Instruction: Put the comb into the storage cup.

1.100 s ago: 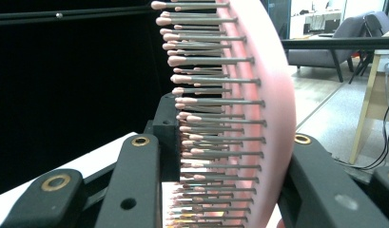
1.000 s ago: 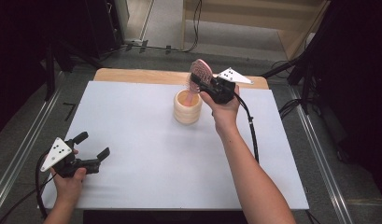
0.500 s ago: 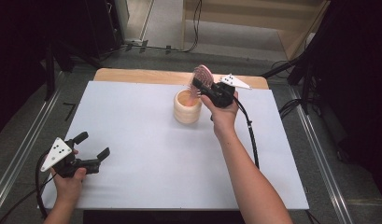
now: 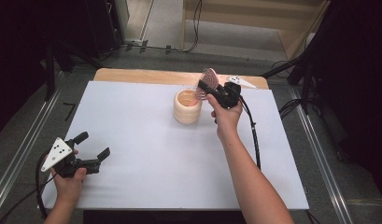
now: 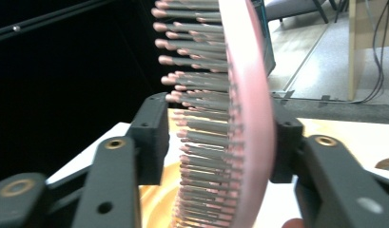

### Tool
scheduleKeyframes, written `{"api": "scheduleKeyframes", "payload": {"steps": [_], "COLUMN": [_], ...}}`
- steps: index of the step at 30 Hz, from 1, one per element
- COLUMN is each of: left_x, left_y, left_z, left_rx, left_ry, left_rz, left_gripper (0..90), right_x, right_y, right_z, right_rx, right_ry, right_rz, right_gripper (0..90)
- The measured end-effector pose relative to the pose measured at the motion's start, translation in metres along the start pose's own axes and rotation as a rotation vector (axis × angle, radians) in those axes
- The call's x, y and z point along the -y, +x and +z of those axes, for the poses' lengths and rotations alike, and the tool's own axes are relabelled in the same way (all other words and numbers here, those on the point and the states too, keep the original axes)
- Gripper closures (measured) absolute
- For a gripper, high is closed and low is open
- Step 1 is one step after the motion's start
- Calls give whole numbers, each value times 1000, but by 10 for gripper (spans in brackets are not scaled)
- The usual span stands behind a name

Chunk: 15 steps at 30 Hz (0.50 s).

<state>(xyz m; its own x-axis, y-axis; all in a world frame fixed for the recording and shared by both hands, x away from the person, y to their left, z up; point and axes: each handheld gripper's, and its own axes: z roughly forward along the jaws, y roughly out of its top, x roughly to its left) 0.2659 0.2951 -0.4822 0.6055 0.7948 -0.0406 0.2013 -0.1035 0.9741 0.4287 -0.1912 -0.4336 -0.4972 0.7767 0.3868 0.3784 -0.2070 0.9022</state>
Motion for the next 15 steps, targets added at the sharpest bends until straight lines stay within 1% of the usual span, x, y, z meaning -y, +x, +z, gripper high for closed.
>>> {"api": "scheduleKeyframes", "payload": {"steps": [3,5,6,7,8,9,10,11,13,15], "left_x": [0,0,0,0,0,0,0,0,0,0], "left_y": [0,0,0,0,0,0,0,0,0,0], "left_z": [0,0,0,0,0,0,0,0,0,0], "left_rx": [-2,-3,-2,-3,-3,-3,-4,-5,-5,-5], "left_ry": [0,-1,-1,1,1,2,2,1,1,1], "left_rz": [-1,-1,-1,1,1,1,2,0,0,0], "left_gripper": [0,0,0,0,0,0,0,0,0,0], "right_x": [-2,-3,-4,-5,-5,-5,-4,-4,-3,-3], "right_y": [-1,-2,-2,-2,-2,-2,-1,0,3,5], "right_z": [-5,-8,-10,-12,-13,-14,-15,-17,-20,-23], "right_rx": [18,16,22,31,29,12,-7,-10,-25,-44], "right_ry": [15,21,30,56,78,89,96,98,100,106], "right_rz": [-10,-26,-30,-22,-19,-21,-34,-44,-83,-110], "right_gripper": [399,368,328,254,161,118,104,81,0,0]}}
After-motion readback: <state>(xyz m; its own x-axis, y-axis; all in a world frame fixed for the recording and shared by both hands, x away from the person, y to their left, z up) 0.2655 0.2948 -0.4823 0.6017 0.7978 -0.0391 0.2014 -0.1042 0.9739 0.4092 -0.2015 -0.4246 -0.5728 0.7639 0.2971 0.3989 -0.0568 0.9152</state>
